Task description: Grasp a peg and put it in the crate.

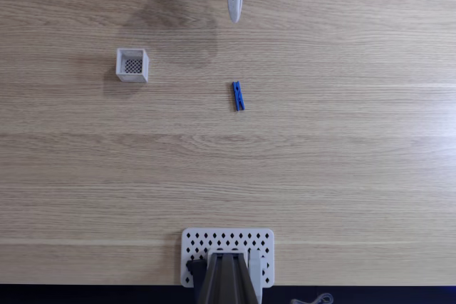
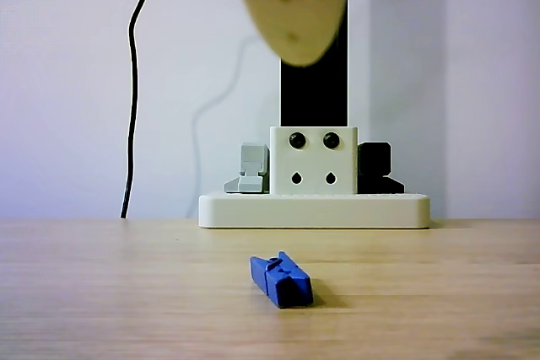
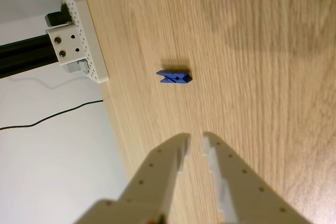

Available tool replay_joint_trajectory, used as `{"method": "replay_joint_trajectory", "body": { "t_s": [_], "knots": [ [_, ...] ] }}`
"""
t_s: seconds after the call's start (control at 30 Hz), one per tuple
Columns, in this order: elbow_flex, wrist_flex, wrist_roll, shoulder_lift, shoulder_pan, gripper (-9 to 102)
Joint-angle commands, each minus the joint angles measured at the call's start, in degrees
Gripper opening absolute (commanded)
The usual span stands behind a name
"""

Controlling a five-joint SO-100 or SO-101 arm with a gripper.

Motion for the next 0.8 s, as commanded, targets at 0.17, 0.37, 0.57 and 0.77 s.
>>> {"method": "replay_joint_trajectory", "body": {
  "t_s": [0.17, 0.37, 0.57, 0.77],
  "knots": [
    [-17.8, -1.8, 0.3, -20.9, -0.6, 2],
    [-35.9, -0.9, -2.9, -41.5, 0.2, 2],
    [-50.6, -0.6, -24.3, -58.9, 0.4, 1],
    [-62.4, 1.7, -51.5, -74.3, 3.1, 2]
  ]
}}
